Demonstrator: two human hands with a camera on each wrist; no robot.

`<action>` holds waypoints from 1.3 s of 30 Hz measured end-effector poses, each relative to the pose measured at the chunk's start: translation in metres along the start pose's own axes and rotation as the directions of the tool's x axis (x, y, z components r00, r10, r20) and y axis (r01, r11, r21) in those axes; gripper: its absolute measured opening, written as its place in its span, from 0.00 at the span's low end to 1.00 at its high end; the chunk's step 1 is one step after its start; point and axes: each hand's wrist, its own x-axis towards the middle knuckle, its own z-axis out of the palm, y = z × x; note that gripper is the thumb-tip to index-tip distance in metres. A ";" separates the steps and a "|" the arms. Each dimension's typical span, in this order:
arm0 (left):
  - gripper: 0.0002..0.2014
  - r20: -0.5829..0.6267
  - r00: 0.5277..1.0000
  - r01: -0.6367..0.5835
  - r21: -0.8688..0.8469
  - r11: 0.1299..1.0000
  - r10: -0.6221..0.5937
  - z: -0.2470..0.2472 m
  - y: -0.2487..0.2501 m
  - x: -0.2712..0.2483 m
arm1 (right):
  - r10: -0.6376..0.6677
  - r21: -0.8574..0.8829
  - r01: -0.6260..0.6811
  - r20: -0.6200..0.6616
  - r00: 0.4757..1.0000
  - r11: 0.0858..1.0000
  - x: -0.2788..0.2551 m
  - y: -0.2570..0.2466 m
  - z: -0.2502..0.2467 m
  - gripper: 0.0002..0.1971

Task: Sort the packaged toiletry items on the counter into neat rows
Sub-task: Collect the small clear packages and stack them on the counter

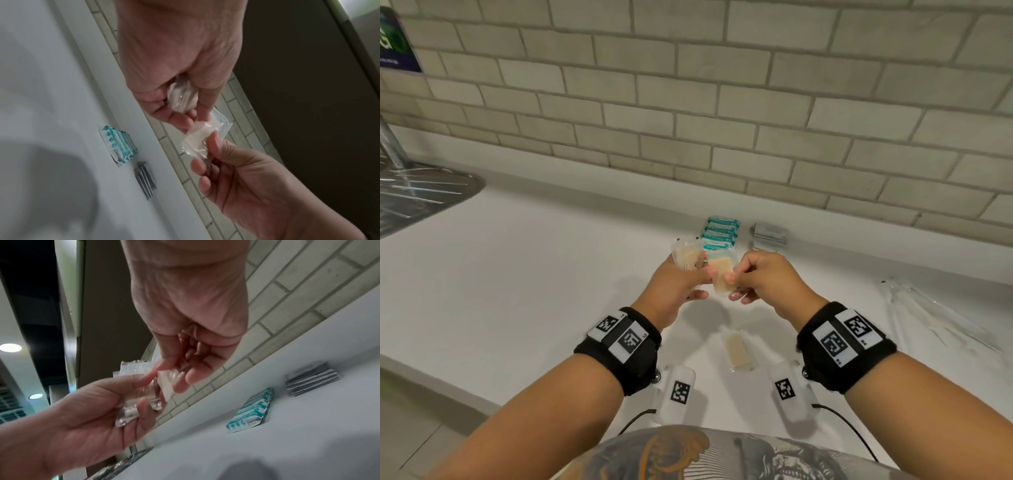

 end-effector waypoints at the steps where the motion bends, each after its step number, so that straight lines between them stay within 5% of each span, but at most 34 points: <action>1: 0.14 -0.006 1.000 -0.011 0.021 1.000 0.011 0.002 0.000 0.001 | -0.002 -0.034 0.002 0.005 1.000 0.999 0.000 0.000 -0.001 0.12; 12: 0.21 0.054 0.998 -0.031 0.394 0.919 0.011 0.001 0.001 -0.002 | -0.098 -0.295 0.113 0.064 0.993 0.949 0.009 -0.009 -0.008 0.03; 16: 0.20 0.039 0.999 0.000 0.404 0.915 -0.017 0.000 -0.004 -0.002 | -0.088 -0.526 0.137 0.118 0.989 0.839 0.011 -0.011 -0.009 0.03; 19: 0.14 0.021 0.998 0.057 0.280 0.958 -0.066 -0.003 -0.007 -0.003 | -0.170 -0.819 0.118 0.025 0.985 0.561 0.015 -0.007 -0.011 0.07; 22: 0.13 0.047 0.987 0.152 -0.031 0.988 -0.150 -0.009 -0.007 -0.005 | -0.007 -0.799 0.096 0.114 0.993 0.593 0.019 0.006 -0.015 0.05; 26: 0.14 0.098 0.979 0.198 -0.269 0.942 -0.178 -0.021 -0.008 -0.009 | 0.200 -0.845 0.219 0.352 0.914 0.487 0.017 0.030 -0.003 0.06; 30: 0.13 0.079 0.980 0.199 -0.281 0.939 -0.184 -0.024 -0.009 -0.012 | 0.192 -0.893 0.153 0.254 0.948 0.424 0.024 0.054 0.005 0.13; 32: 0.14 0.058 0.981 0.194 -0.277 0.941 -0.185 -0.025 -0.010 -0.012 | 0.098 -0.837 0.096 0.175 0.980 0.539 0.026 0.048 0.003 0.14; 35: 0.14 0.026 0.984 0.177 -0.252 0.951 -0.176 -0.025 -0.012 -0.010 | -0.065 -0.522 0.076 0.041 0.997 0.849 0.023 0.023 0.002 0.08; 39: 0.18 0.075 0.986 0.158 -0.160 0.975 -0.147 -0.016 -0.013 -0.007 | -0.070 -0.218 0.092 0.104 0.992 0.972 0.015 -0.007 0.013 0.09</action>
